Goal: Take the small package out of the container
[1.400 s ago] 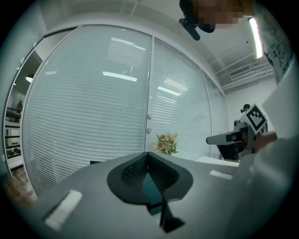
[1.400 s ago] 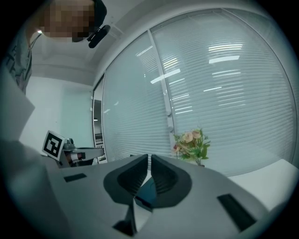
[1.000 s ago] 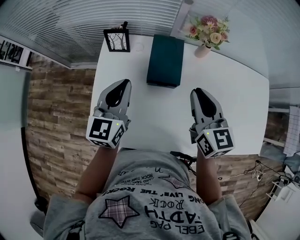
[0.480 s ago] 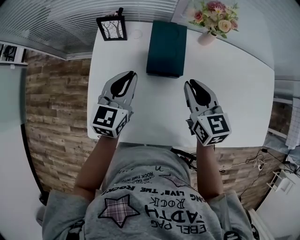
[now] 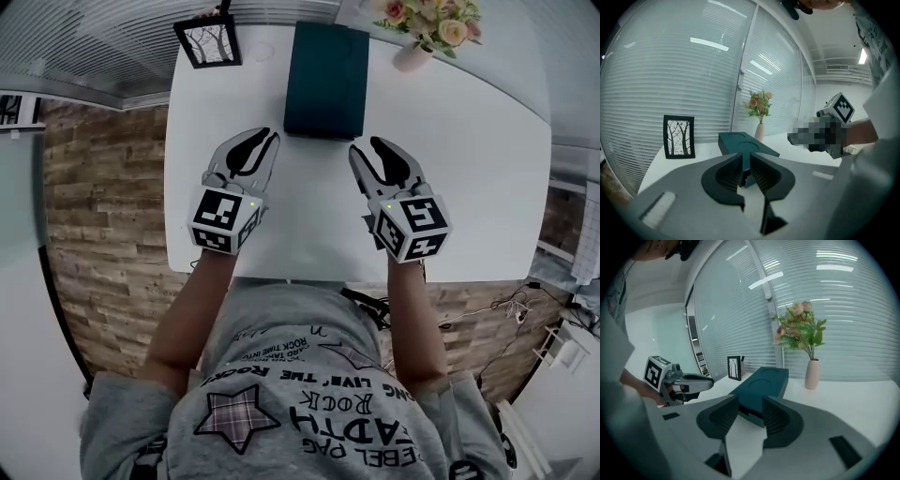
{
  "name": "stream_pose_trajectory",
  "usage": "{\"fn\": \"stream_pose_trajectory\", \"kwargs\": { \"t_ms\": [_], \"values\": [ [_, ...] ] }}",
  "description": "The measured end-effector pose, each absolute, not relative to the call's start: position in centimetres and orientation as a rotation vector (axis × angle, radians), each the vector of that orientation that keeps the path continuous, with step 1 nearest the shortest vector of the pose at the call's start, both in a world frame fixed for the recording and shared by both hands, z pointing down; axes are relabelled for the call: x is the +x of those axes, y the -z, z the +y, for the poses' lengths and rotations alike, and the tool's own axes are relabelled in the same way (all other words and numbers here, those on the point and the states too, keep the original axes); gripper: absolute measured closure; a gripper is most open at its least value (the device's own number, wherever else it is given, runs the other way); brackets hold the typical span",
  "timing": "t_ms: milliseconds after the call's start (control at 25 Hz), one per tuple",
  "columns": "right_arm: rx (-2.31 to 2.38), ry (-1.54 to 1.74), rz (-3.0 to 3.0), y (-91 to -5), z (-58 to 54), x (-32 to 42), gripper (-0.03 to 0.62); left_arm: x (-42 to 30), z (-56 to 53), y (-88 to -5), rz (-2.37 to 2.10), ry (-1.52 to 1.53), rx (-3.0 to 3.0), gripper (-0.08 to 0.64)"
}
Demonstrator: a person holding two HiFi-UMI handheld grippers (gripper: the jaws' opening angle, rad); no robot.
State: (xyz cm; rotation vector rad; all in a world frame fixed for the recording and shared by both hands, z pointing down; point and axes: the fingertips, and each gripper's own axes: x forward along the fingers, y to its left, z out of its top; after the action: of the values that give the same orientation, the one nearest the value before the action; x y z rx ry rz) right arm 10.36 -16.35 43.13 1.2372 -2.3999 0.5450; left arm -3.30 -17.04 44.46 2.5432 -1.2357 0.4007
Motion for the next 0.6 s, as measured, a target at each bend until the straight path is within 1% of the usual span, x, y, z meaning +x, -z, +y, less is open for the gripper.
{"fn": "stream_pose_trajectory", "kwargs": {
  "t_ms": [240, 600],
  "values": [
    [1.212, -0.561, -2.331, -46.5, -16.5, 10.5, 0.449, -2.5, -16.8, -47.9, -1.173, -0.490, 2.506, 0.488],
    [1.178, -0.597, -2.264, -50.3, -16.8, 10.4, 0.449, -1.3, -17.1, -50.5, -1.134, -0.570, 2.512, 0.486]
  ]
}}
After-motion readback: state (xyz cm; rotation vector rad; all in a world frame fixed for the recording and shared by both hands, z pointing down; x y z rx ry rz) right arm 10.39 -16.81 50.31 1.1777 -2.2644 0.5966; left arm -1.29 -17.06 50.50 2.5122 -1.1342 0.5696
